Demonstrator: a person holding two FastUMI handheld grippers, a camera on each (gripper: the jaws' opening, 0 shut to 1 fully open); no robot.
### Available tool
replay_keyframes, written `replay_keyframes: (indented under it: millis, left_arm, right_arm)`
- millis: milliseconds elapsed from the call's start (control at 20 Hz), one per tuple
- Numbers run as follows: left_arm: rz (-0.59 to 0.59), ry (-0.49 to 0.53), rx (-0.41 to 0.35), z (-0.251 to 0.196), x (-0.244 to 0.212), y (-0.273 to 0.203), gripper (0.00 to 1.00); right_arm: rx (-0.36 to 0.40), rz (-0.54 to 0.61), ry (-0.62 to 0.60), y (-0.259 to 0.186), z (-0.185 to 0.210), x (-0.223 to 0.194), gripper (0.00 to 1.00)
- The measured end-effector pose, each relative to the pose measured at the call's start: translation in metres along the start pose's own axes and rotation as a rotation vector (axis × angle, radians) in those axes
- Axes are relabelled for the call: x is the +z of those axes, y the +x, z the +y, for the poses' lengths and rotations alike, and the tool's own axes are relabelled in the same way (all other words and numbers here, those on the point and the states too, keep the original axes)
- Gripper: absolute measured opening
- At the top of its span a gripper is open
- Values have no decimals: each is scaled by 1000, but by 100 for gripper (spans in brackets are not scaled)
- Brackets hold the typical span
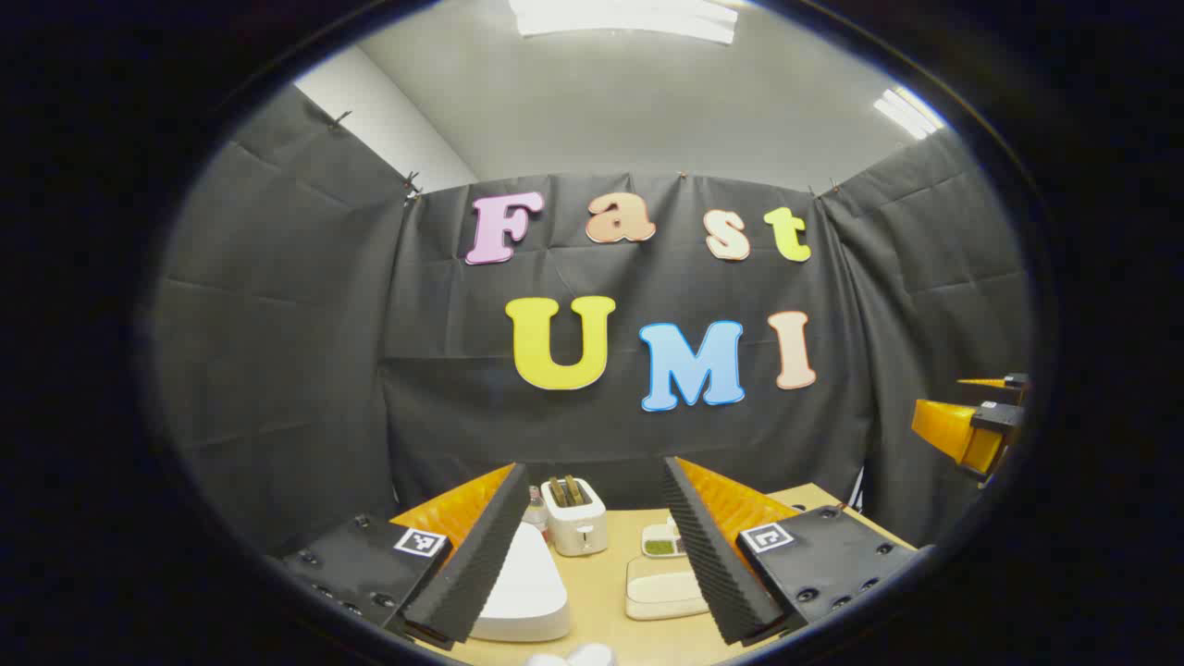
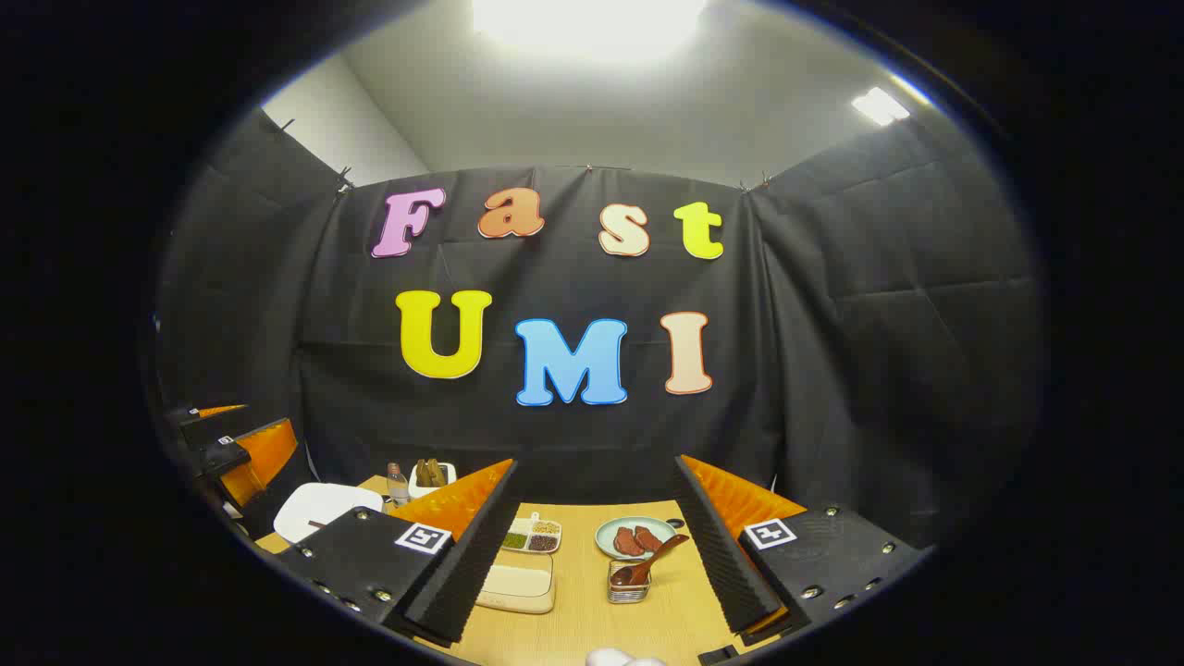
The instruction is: Close the left gripper, press the button to open the rice cooker; take a wooden spoon from the chopstick holder with the right hand, scoop a spoonful of rice and pour it into the rice cooker, then put the wooden spoon back into the chopstick holder.
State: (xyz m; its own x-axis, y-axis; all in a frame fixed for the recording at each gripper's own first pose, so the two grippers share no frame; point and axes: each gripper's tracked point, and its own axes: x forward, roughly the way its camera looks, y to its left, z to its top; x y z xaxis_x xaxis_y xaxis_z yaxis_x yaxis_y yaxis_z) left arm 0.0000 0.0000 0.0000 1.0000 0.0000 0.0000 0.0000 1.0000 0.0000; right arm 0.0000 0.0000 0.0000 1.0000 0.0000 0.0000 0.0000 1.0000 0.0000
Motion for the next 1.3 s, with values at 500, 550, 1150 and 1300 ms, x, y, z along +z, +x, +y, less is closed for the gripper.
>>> replay_keyframes:
  millis: [500, 550, 1150, 1300]
  left_arm:
    - [-8, -11, 19, 12, -1, 5, 100]
    - [-6, -18, 16, 12, -1, 6, 100]
    - [-10, 7, 53, 27, 3, 16, 10]
    - [14, 15, 42, 26, -7, 22, 9]
  right_arm:
    - [-4, 1, -14, 4, 4, -1, 99]
    - [-3, 2, -13, 4, 5, -1, 99]
    - [-23, 8, -16, 6, -2, -5, 99]
    - [-22, 12, -18, 7, 0, -6, 99]
